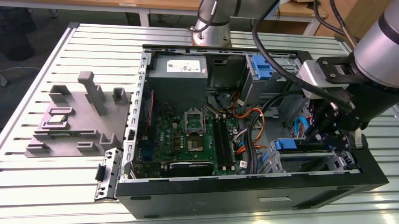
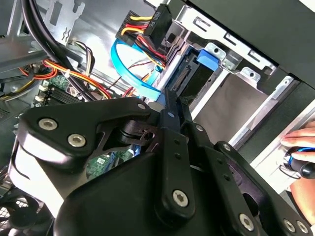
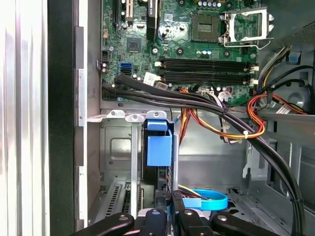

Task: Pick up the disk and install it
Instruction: 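Insert the first disk wire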

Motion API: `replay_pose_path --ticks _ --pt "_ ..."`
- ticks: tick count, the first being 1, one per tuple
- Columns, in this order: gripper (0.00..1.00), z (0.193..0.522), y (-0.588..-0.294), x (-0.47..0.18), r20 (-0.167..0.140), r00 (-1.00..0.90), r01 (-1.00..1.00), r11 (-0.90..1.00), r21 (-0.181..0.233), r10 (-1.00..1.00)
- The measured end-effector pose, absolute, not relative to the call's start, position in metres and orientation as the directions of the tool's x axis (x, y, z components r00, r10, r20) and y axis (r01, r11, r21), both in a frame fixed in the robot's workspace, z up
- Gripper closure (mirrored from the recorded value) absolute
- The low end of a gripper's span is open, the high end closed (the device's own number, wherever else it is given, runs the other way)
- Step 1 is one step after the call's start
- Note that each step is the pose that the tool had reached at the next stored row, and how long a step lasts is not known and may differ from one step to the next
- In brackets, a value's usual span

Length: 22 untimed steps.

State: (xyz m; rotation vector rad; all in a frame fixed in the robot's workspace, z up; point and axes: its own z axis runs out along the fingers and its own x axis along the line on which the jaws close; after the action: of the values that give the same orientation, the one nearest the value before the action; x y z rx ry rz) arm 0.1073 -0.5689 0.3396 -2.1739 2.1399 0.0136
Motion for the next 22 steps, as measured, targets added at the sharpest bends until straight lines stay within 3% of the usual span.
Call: replay_pose_path --ticks 22 --pt "0.84 0.3349 -0.5694 0.1059 -0.071 0.018 -0.998 -0.014 -0.06 -0.997"
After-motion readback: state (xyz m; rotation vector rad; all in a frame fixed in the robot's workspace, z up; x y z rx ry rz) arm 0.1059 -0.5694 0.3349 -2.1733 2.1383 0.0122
